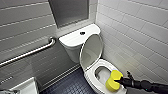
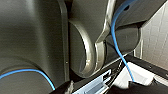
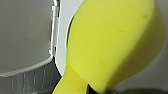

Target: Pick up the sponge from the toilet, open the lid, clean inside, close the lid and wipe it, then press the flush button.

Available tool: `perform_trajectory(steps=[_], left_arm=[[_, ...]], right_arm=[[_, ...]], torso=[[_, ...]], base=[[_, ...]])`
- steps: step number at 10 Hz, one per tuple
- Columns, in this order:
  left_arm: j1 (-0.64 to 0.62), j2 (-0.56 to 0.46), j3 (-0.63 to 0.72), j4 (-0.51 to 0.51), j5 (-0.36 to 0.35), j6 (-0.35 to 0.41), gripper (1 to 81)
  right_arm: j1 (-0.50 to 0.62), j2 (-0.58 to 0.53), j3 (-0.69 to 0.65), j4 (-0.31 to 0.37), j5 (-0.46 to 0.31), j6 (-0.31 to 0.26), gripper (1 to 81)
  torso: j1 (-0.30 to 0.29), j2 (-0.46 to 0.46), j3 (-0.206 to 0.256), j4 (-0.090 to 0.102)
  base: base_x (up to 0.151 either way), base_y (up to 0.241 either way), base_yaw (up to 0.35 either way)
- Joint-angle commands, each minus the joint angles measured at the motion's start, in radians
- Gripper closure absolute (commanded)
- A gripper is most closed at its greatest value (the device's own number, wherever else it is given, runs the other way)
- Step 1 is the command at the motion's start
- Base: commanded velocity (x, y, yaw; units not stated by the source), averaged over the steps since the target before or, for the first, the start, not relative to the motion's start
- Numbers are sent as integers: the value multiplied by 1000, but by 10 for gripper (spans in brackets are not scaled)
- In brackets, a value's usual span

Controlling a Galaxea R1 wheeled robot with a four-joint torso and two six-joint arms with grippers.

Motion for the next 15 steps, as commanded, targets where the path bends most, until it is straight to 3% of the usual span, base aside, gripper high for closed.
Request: perform_trajectory(steps=[1,7,9,12,15], left_arm=[[28,2,19,-3,91,8,10],[27,-1,11,-11,91,8,10],[27,-1,11,-11,91,8,10],[27,-3,11,-11,91,8,10],[30,-9,11,-11,92,5,10]], right_arm=[[185,74,-149,-13,-181,0,811],[322,261,-352,-49,-244,0,811],[353,293,-389,-113,-243,0,811],[360,331,-466,-201,-244,1,811],[313,422,-614,-188,-209,6,811]], torso=[[0,0,0,0],[0,0,0,0],[0,0,0,0],[0,0,0,0],[0,0,0,0]], base=[[0,0,0],[0,0,0],[0,0,0],[0,0,0],[0,0,0]])
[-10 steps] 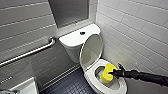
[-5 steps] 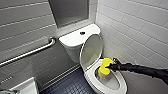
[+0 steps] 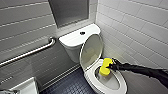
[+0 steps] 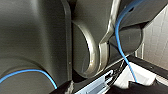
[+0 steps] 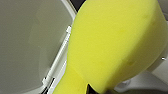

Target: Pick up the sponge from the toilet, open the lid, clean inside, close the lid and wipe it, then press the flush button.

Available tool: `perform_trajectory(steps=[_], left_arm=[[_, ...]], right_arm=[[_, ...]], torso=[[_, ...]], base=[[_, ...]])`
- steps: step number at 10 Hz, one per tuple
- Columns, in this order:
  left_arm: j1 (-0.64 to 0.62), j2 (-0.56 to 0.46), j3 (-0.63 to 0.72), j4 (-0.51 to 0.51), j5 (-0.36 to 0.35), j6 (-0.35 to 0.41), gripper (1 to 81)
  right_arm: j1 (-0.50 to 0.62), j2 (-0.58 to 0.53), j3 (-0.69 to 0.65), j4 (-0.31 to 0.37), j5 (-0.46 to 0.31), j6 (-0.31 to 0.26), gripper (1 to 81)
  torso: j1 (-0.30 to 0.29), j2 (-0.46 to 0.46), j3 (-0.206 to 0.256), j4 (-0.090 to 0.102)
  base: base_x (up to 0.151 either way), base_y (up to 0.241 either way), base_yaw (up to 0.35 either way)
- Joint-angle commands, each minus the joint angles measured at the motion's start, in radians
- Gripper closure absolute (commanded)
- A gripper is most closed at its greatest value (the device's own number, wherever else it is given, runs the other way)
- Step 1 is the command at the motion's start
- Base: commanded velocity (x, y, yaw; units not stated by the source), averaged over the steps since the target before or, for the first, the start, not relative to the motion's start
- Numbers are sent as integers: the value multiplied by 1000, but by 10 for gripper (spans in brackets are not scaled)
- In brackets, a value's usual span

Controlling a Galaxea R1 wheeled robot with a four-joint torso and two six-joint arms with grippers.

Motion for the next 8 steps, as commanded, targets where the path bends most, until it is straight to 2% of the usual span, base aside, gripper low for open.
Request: perform_trajectory(steps=[1,2,3,5,8], left_arm=[[36,-14,21,-11,93,6,10],[38,-20,24,-9,93,6,10],[38,-25,25,-11,93,6,10],[38,-20,27,-9,93,7,10],[38,-15,35,-9,93,9,10]], right_arm=[[93,72,-143,13,-4,19,811],[75,90,-187,13,-1,38,811],[50,84,-203,17,28,87,811],[2,25,-160,20,70,155,811],[-78,-164,103,20,182,199,811]], torso=[[0,0,0,0],[0,0,0,0],[0,0,0,0],[0,0,0,0],[0,0,0,0]], base=[[0,0,0],[0,0,0],[0,0,0],[0,0,0],[0,0,0]])
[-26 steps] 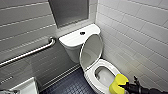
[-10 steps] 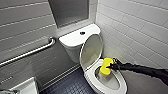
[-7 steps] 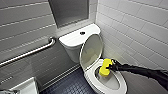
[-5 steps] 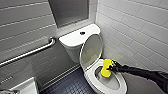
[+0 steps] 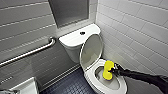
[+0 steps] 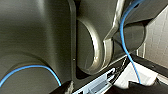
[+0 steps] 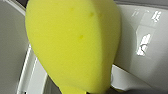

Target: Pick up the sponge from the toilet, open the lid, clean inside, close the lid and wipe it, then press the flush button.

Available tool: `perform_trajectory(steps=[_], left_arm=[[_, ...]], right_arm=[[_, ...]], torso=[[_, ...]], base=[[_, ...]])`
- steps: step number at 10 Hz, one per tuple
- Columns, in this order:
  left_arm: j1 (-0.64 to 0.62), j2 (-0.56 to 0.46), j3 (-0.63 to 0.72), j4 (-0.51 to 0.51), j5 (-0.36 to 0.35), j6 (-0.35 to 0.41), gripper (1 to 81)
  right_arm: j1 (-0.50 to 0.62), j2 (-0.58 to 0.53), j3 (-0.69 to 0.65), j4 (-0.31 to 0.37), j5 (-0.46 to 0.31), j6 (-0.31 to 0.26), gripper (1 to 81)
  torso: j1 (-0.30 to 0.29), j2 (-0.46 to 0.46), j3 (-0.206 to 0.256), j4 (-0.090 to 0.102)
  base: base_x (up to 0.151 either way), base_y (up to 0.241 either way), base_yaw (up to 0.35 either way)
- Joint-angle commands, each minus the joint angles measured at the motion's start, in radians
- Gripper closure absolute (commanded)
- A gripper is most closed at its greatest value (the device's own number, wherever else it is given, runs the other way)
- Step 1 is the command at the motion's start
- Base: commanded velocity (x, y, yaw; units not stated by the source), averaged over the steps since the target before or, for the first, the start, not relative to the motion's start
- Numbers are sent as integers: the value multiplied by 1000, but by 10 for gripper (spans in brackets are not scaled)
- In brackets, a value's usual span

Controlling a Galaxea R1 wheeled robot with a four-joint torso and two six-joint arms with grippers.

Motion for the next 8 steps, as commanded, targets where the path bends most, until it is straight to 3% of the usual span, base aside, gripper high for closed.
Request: perform_trajectory(steps=[1,8], left_arm=[[34,0,34,-9,90,9,10],[34,1,57,1,99,12,10]], right_arm=[[1,-244,304,13,80,85,811],[-206,-433,513,38,232,85,811]], torso=[[0,0,0,0],[0,0,0,0]], base=[[0,0,0],[0,0,0]])
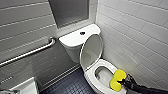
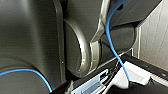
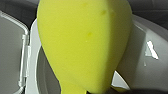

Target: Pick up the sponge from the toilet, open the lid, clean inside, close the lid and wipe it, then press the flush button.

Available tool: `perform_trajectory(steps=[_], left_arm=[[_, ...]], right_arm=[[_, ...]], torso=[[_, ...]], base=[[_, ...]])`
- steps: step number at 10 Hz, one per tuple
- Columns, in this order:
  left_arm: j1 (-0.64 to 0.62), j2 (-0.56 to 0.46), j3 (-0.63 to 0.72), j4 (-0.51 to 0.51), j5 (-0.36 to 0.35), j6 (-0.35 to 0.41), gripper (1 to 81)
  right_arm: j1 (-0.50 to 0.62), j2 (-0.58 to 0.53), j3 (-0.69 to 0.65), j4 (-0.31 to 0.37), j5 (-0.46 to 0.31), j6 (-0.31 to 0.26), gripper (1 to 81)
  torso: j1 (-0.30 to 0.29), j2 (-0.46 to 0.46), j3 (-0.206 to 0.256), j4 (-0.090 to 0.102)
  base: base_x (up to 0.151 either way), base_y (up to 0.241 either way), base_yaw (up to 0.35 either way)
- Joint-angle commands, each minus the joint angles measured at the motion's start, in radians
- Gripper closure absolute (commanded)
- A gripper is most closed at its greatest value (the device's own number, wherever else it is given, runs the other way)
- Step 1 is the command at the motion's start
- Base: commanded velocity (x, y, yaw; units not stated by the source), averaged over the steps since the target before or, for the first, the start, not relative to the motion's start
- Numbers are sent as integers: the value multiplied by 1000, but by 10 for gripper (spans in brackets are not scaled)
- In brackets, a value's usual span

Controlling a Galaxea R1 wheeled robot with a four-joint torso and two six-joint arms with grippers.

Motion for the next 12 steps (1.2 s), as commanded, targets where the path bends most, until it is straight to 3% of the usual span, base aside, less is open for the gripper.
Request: perform_trajectory(steps=[1,6,12], left_arm=[[34,-3,29,4,93,11,10],[34,12,29,5,93,25,10],[31,21,29,7,93,42,10]], right_arm=[[-29,-125,99,20,-21,15,811],[-166,-201,250,10,51,13,811],[-223,-224,331,-3,26,-2,811]], torso=[[0,0,0,0],[0,0,0,0],[0,0,1,0]], base=[[0,0,0],[0,0,0],[0,0,0]])
